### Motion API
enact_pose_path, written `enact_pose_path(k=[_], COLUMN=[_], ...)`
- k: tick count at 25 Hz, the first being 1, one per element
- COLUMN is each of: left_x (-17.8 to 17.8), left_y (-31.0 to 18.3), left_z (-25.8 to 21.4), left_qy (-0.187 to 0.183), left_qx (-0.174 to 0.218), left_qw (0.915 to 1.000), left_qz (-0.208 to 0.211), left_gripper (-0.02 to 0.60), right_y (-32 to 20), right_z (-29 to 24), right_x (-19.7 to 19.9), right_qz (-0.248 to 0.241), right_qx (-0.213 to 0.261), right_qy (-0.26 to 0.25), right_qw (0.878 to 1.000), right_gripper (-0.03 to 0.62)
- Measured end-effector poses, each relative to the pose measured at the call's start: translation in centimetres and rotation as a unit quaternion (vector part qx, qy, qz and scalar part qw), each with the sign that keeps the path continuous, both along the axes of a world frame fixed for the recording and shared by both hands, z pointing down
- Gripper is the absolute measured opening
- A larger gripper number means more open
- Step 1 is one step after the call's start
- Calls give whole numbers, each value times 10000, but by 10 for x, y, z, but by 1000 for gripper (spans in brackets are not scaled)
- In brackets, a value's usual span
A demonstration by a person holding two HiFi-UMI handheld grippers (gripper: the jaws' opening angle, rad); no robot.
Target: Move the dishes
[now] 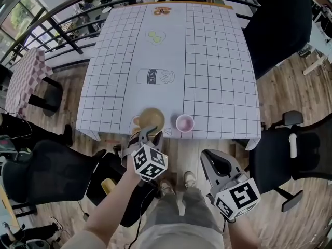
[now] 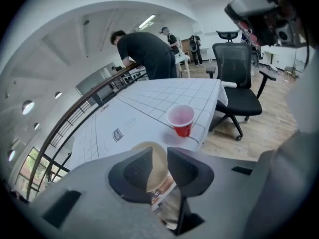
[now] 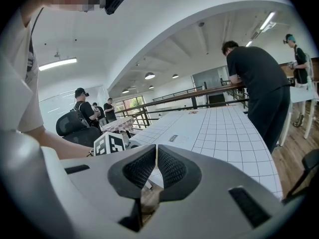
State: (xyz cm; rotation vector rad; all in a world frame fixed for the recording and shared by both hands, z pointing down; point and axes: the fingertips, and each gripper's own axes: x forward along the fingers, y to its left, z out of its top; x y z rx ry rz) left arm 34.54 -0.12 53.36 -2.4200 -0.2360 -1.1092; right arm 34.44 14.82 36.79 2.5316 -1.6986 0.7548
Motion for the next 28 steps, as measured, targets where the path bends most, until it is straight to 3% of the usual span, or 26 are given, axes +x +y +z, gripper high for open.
enact_pose_path(k=[7, 13, 19, 23, 28], left_x=[-21, -48, -78, -103, -142], left_y=[10, 19, 26, 35, 42], left_z=[-95, -186, -287, -337, -378], left_qy=[1221, 2102, 3196, 3610, 3834], left_qx=[-623, -516, -677, -727, -947], left_qw=[9893, 9753, 9443, 9295, 9187], left_qz=[-497, -442, -386, -223, -74], left_gripper=[73, 39, 23, 18, 15], right_y=[-13, -26, -37, -37, -29], right_z=[-37, -91, -153, -197, -243], right_x=[-7, -24, -48, -72, -106], right_qz=[-141, -379, -653, -789, -866], right_qx=[248, 604, 997, 1602, 1995], right_qy=[310, 640, 1197, 1291, 1723], right_qw=[9991, 9954, 9856, 9754, 9607], right_gripper=[26, 26, 26, 26, 26])
